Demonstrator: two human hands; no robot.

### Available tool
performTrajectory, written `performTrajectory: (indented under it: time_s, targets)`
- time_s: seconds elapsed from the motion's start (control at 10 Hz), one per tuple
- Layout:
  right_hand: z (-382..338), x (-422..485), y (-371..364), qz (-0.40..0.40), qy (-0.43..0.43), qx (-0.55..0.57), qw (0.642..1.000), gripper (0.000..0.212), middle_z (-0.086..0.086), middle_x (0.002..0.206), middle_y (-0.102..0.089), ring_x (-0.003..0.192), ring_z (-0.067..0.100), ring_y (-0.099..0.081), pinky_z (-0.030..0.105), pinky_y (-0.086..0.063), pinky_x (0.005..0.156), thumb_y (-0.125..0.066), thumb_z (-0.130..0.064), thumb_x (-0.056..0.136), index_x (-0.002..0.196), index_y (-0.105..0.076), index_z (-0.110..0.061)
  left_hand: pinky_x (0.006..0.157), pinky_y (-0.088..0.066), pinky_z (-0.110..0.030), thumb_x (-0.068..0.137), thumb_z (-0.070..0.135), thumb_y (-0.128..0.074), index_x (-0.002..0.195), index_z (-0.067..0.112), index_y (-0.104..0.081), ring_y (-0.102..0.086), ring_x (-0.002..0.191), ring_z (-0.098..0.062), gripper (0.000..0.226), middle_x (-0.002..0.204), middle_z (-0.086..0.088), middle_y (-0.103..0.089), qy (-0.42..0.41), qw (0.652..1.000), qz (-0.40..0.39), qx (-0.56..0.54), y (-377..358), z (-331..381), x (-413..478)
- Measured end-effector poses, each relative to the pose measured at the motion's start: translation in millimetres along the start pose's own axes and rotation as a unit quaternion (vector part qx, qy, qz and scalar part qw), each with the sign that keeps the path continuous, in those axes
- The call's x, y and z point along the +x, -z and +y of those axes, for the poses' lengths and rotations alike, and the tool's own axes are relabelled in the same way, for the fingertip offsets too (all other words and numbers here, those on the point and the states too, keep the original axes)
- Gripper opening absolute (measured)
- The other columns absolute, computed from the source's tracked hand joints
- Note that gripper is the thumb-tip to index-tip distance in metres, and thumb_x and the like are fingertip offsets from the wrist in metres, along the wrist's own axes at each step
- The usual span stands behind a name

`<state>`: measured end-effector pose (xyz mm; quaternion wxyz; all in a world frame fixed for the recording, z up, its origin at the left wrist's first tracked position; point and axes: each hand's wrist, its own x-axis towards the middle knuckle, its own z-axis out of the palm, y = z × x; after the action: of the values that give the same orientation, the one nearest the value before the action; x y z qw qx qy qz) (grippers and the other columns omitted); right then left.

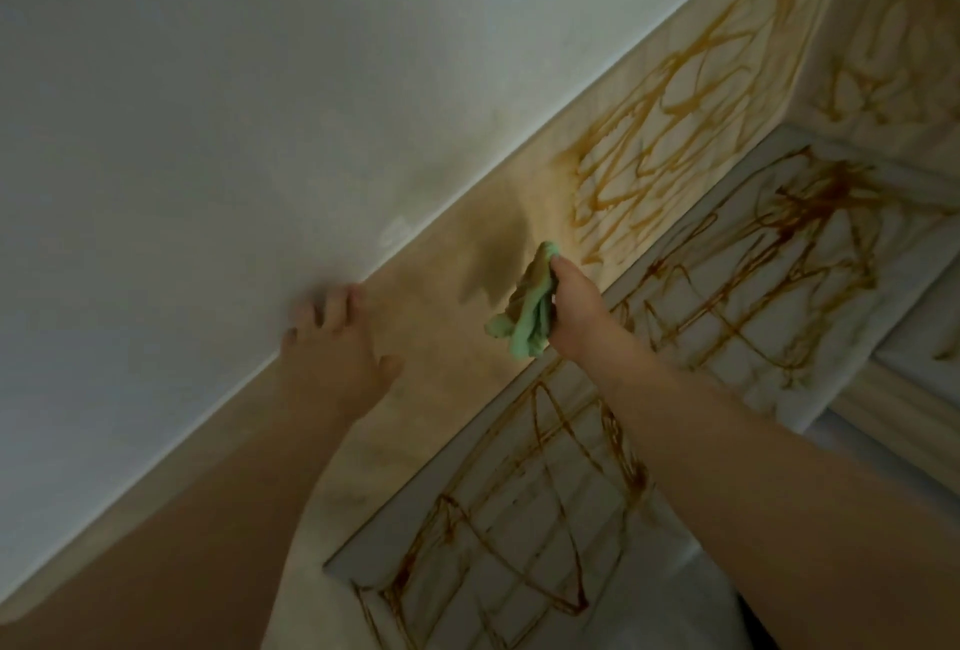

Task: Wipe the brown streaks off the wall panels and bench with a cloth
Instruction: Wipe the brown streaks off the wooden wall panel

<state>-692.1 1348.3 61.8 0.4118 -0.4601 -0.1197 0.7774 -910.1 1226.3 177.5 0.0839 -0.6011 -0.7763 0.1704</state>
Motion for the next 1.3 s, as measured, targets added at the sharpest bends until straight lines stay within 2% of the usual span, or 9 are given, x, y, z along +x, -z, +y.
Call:
performTrajectory:
  time_s: [0.1,0.2,0.3,0.7,0.8,1.0,1.1,1.2,1.3]
  targets:
    - [-29,18,11,0.007,-0.039,0.006,0.999,0.047,0.019,0.129,-0.063,0.115,0.038,-0.064,0.056,-0.055,0.098,-0.048,-0.048,0.105,0.141,-0.054,-0.018,0.09,-0.047,-0.044,0.092,0.063,-0.052,0.133,0.009,-0.064,-0.052,0.119,-0.034,0.069,0.134,-0.011,-0.054,-0.016,0.996,-0.019,0.082,26,14,16]
    - [-63,35,24,-0.008,-0.035,0.002,0.999,0.049,0.018,0.128,-0.062,0.11,0.036,-0.065,0.06,-0.057,0.095,-0.048,-0.049,0.104,0.145,-0.049,-0.024,0.073,-0.046,-0.043,0.09,0.042,-0.042,0.072,0.009,-0.077,-0.062,0.082,-0.036,0.052,0.082,-0.017,-0.067,-0.067,0.989,0.071,0.109,58,42,48]
    - [-94,56,37,-0.011,0.009,-0.003,1.0,0.051,0.013,0.13,-0.058,0.111,0.033,-0.064,0.06,-0.057,0.095,-0.052,-0.044,0.104,0.15,-0.04,-0.026,0.065,-0.045,-0.044,0.093,0.022,-0.054,0.069,0.01,-0.063,-0.058,0.073,-0.036,0.028,0.072,-0.015,-0.059,-0.165,0.966,0.173,0.101,89,91,102]
    - [-86,87,-2,-0.057,0.286,-0.153,0.944,0.05,-0.009,0.166,-0.012,0.154,0.011,-0.012,0.028,-0.015,0.125,-0.05,-0.035,0.107,0.154,-0.034,-0.035,0.113,-0.038,-0.048,0.093,0.007,-0.05,0.099,0.009,-0.062,-0.057,0.103,-0.038,0.013,0.105,-0.014,-0.062,-0.416,0.835,0.325,0.154,136,217,240]
    - [-61,110,-14,0.001,0.388,-0.277,0.879,0.059,0.0,0.173,0.01,0.16,0.02,0.004,0.032,-0.01,0.128,-0.039,-0.042,0.11,0.163,-0.015,-0.035,0.12,-0.033,-0.051,0.096,0.005,-0.048,0.103,0.006,-0.064,-0.058,0.11,-0.039,0.018,0.111,-0.016,-0.064,-0.451,0.815,0.326,0.16,132,223,256]
    - [-94,199,46,0.158,0.128,-0.197,0.959,0.062,0.016,0.172,-0.005,0.158,0.04,-0.007,0.061,-0.01,0.126,-0.021,-0.045,0.109,0.165,-0.013,-0.019,0.122,-0.026,-0.056,0.1,0.005,-0.038,0.128,0.001,-0.06,-0.048,0.138,-0.04,0.036,0.14,-0.02,-0.058,-0.441,0.815,0.315,0.207,128,236,280]
    - [-77,165,19,0.123,0.283,-0.297,0.904,0.046,0.017,0.17,0.005,0.151,0.059,-0.009,0.073,-0.023,0.117,-0.029,-0.018,0.106,0.152,-0.03,-0.012,0.125,-0.021,-0.056,0.104,0.013,-0.04,0.146,-0.005,-0.047,-0.034,0.15,-0.041,0.047,0.156,-0.024,-0.044,-0.408,0.824,0.312,0.241,133,247,291]
    - [-56,127,-3,0.034,0.31,-0.243,0.919,0.064,-0.021,0.164,0.031,0.157,0.014,0.019,0.039,-0.002,0.128,-0.034,-0.057,0.106,0.151,0.01,-0.065,0.128,-0.004,-0.055,0.108,0.034,-0.023,0.16,-0.007,-0.015,-0.004,0.158,-0.039,0.066,0.168,-0.026,-0.015,-0.361,0.849,0.261,0.284,135,259,294]
    - [-68,158,0,0.082,0.32,-0.24,0.913,0.062,-0.014,0.169,0.024,0.156,0.007,0.02,0.037,-0.002,0.129,-0.034,-0.062,0.104,0.141,0.015,-0.073,0.126,0.001,-0.057,0.108,0.044,-0.009,0.16,-0.007,-0.002,0.008,0.158,-0.038,0.073,0.17,-0.026,-0.002,-0.359,0.847,0.243,0.307,132,259,294]
